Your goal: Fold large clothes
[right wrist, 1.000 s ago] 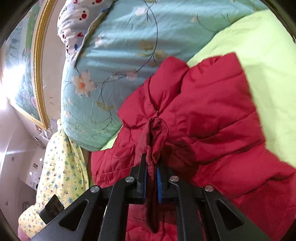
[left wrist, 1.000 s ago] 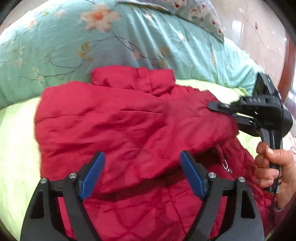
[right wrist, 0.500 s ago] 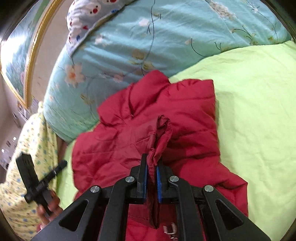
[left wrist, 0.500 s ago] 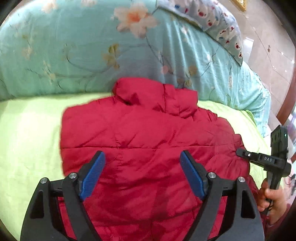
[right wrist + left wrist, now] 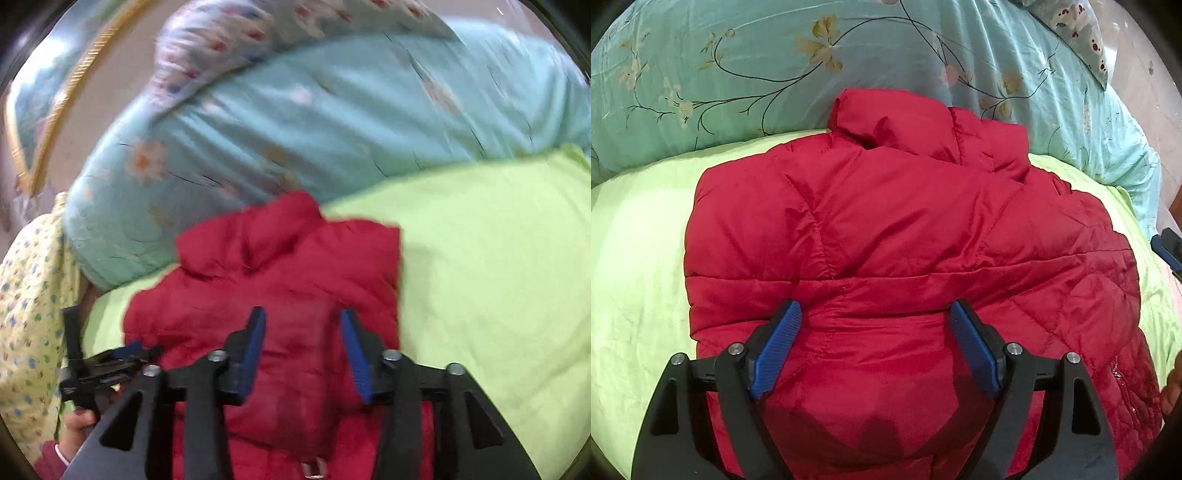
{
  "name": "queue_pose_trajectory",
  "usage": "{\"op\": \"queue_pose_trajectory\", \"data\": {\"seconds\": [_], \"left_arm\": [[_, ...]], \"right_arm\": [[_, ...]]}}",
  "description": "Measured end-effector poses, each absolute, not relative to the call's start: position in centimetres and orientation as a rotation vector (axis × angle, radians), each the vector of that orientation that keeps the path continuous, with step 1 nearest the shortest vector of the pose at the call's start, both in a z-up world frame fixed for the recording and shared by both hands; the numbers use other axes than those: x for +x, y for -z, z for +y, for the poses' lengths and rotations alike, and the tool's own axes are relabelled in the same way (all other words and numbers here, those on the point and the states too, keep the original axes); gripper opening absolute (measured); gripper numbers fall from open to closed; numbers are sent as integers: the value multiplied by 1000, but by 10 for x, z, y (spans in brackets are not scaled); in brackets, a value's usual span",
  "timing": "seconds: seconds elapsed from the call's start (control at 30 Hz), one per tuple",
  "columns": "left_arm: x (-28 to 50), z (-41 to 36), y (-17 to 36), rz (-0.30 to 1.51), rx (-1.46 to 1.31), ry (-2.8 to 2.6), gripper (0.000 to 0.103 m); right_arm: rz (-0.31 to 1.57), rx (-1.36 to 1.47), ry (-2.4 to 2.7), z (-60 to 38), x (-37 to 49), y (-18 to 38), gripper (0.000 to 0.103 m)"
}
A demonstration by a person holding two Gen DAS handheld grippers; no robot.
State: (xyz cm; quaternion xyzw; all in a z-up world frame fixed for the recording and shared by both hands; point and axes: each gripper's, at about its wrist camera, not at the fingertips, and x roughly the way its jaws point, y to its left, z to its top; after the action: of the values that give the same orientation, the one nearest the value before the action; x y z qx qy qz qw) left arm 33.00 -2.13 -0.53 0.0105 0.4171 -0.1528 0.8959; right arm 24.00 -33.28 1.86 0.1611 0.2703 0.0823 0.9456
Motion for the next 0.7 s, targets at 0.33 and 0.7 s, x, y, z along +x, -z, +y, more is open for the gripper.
{"op": "queue_pose_trajectory", "data": {"seconds": [0.33, 0.7], "left_arm": [[319, -29, -7, 846, 102, 284, 84], [330, -8, 1, 848, 52, 243, 84]], "right_arm": [[836, 164, -145, -289, 297, 54, 47], [828, 174, -144, -289, 299, 64, 47]]}}
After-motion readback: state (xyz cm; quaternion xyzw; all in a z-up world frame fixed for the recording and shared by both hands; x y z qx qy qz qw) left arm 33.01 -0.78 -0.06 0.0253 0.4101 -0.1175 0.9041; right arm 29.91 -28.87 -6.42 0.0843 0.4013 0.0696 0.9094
